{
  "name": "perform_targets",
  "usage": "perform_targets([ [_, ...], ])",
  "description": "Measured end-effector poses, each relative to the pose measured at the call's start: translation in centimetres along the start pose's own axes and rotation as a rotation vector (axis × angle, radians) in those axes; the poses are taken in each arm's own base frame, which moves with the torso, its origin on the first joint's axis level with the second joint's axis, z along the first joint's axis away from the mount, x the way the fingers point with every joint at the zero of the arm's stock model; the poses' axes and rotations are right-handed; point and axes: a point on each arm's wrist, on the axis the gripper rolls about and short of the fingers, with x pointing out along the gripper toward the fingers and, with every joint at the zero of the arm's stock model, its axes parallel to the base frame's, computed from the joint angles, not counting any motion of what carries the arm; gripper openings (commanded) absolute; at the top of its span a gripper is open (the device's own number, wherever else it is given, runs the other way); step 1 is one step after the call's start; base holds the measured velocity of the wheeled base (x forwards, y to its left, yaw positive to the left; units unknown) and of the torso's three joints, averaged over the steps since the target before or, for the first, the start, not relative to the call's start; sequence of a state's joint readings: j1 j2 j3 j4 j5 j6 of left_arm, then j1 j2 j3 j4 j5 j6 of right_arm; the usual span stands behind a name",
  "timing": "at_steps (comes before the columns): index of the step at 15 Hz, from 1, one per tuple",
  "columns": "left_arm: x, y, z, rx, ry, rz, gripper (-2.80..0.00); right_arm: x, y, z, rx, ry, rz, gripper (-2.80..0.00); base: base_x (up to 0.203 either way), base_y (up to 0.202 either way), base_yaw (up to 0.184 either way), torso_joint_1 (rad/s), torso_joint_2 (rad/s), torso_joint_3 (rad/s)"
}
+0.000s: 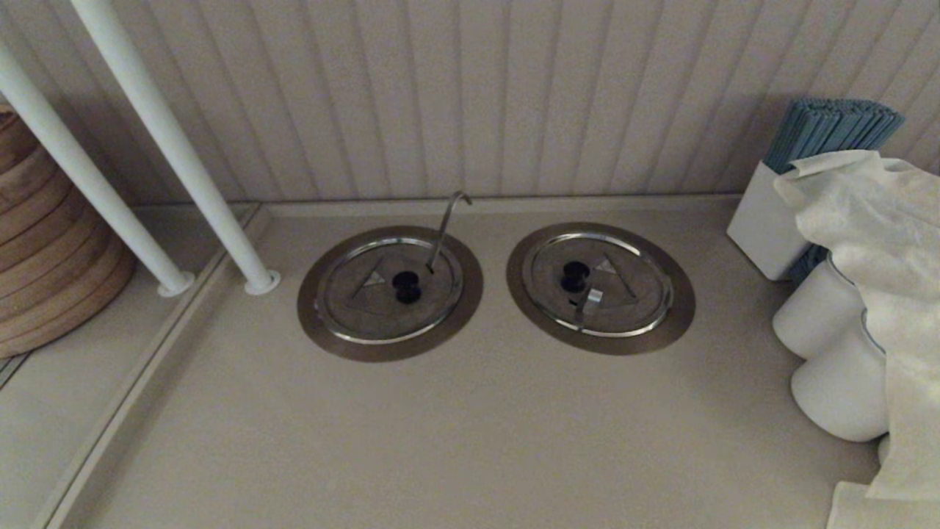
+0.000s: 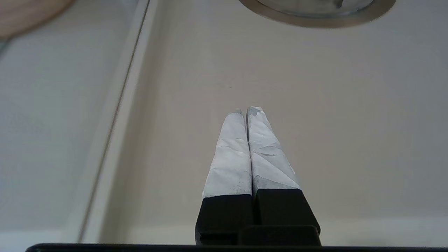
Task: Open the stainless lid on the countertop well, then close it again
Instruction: Open the lid
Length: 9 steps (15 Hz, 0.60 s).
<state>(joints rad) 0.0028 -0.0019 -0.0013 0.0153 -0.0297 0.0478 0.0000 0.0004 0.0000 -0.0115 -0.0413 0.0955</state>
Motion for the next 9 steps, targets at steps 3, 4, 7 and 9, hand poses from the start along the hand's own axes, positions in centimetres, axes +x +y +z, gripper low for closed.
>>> perform_targets([
  [3, -0.8, 0.1, 2.6, 0.028, -0.081, 0.017, -2.8, 0.0, 0.0, 0.0, 0.0, 0.0, 0.0, -2.8, 0.0, 0.0, 0.0, 0.0, 0.0, 0.0],
  [4, -1.4, 0.2, 4.6, 0.027, -0.13, 0.005, -2.8, 0.0, 0.0, 0.0, 0.001, 0.0, 0.0, -2.8, 0.0, 0.0, 0.0, 0.0, 0.0, 0.0],
  [7, -1.6, 0.4, 11.8, 0.011, -0.177, -0.037, -2.8, 0.0, 0.0, 0.0, 0.0, 0.0, 0.0, -2.8, 0.0, 0.0, 0.0, 0.0, 0.0, 0.0],
  [9, 1.4, 0.7, 17.0, -0.004, -0.113, -0.072, -2.8, 0.0, 0.0, 0.0, 0.001, 0.0, 0.0, -2.8, 0.0, 0.0, 0.0, 0.0, 0.0, 0.0],
])
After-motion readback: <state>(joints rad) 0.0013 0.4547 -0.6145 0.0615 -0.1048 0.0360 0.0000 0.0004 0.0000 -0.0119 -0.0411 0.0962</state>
